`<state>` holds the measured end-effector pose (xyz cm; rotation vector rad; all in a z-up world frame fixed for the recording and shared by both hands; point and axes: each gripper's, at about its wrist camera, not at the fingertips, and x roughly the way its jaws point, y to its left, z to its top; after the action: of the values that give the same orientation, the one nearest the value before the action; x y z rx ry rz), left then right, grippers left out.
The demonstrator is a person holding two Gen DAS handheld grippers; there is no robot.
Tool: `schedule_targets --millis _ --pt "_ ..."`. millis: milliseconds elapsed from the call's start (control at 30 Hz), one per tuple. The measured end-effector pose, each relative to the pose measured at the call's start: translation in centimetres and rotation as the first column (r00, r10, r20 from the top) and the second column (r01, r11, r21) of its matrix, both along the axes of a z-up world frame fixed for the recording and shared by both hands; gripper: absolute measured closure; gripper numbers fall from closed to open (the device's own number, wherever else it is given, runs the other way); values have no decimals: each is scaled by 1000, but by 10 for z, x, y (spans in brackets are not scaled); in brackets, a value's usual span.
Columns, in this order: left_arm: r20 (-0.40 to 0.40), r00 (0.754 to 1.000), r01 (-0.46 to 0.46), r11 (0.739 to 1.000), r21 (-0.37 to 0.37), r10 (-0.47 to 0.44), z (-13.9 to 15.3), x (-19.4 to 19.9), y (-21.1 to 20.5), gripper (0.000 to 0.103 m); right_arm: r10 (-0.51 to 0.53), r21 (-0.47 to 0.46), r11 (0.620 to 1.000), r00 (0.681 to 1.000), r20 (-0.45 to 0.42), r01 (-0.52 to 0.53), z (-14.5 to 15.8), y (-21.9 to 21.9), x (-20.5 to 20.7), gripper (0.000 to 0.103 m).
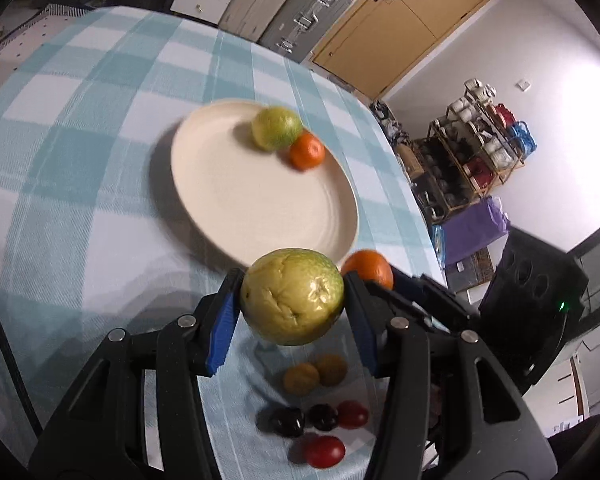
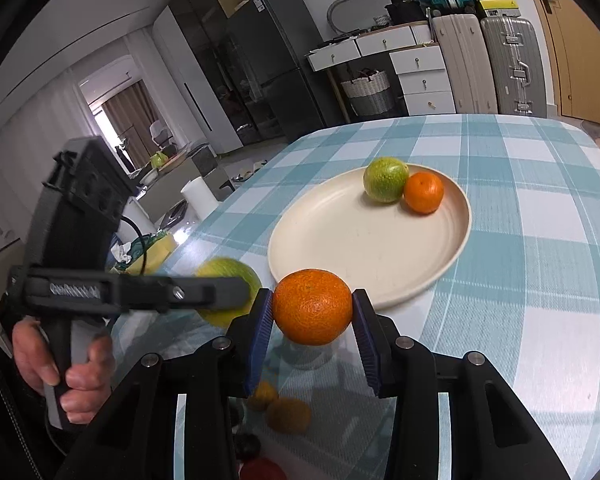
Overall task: Organize fruits
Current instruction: 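Carry both fruits onto the cream plate and open both grippers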
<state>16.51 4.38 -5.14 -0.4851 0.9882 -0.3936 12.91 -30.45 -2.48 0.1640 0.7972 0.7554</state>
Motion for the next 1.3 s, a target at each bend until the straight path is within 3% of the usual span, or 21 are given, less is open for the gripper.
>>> schedule_targets --millis 367,833,1167,1300 --pt "13 999 -44 999 -12 44 11 64 21 56 -36 -23 999 999 -23 35 0 9 37 62" --pt "-31 999 -38 999 9 38 -9 143 20 55 -30 -53 998 998 -55 27 -8 39 85 62" --pt "-61 997 -44 999 -2 44 -29 173 18 55 -28 -100 995 997 -74 20 -20 58 109 62" --pt "-58 998 -37 999 6 37 -32 179 14 55 -37 -73 997 994 -104 29 -26 55 118 62"
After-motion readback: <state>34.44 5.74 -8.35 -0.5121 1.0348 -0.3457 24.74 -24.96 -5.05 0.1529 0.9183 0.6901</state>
